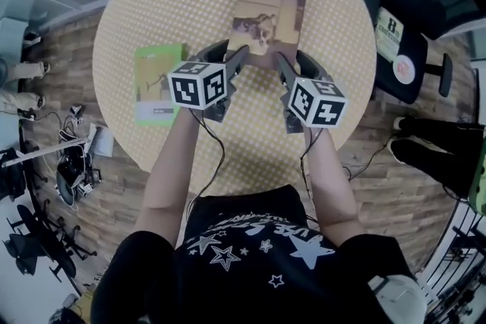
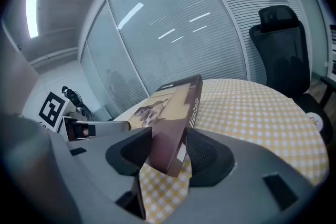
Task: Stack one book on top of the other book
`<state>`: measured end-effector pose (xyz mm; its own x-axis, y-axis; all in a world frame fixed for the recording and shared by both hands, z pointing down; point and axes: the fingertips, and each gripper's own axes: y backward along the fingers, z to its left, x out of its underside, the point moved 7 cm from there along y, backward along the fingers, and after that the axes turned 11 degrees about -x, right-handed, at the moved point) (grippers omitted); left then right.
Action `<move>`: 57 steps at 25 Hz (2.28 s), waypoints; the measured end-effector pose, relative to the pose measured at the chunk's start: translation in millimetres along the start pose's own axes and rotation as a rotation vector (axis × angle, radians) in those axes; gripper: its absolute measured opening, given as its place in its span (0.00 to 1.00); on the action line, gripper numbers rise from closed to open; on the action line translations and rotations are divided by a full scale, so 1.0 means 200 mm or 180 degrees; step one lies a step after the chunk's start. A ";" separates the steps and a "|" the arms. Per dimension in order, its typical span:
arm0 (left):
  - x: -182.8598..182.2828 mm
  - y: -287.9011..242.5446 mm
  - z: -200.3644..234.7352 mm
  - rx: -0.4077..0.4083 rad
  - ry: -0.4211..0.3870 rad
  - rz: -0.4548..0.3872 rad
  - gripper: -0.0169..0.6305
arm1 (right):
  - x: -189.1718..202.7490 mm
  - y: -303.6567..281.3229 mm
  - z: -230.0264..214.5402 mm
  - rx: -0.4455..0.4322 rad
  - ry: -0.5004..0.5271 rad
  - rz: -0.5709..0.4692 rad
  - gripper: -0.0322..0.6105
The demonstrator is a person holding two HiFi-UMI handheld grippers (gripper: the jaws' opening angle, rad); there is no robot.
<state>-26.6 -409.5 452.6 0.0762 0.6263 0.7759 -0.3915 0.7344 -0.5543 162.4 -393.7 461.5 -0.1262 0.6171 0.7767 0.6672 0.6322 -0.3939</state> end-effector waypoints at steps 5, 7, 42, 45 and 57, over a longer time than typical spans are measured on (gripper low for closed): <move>0.04 0.21 -0.01 0.0044 0.0039 -0.0123 0.32 | 0.04 0.11 0.18 0.0047 0.0127 -0.0060 0.37; 0.07 0.30 -0.01 0.0077 0.0067 -0.0144 0.32 | 0.06 0.16 0.27 0.0049 0.0154 -0.0075 0.37; 0.55 1.46 0.98 -0.0079 0.0543 -0.0301 0.30 | 0.70 -0.22 1.56 -0.0270 0.0198 -0.0033 0.37; 0.56 1.42 1.03 -0.0084 0.0583 -0.0242 0.30 | 0.72 -0.29 1.55 -0.0261 0.0161 0.0001 0.37; 0.56 1.25 1.15 -0.0134 0.0646 -0.0055 0.30 | 0.74 -0.47 1.45 -0.0201 0.0108 0.0093 0.37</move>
<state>-326.9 -215.8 471.1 0.2674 0.6501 0.7112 -0.3502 0.7532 -0.5568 -131.8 -225.8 471.4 -0.0819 0.6180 0.7819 0.7152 0.5828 -0.3857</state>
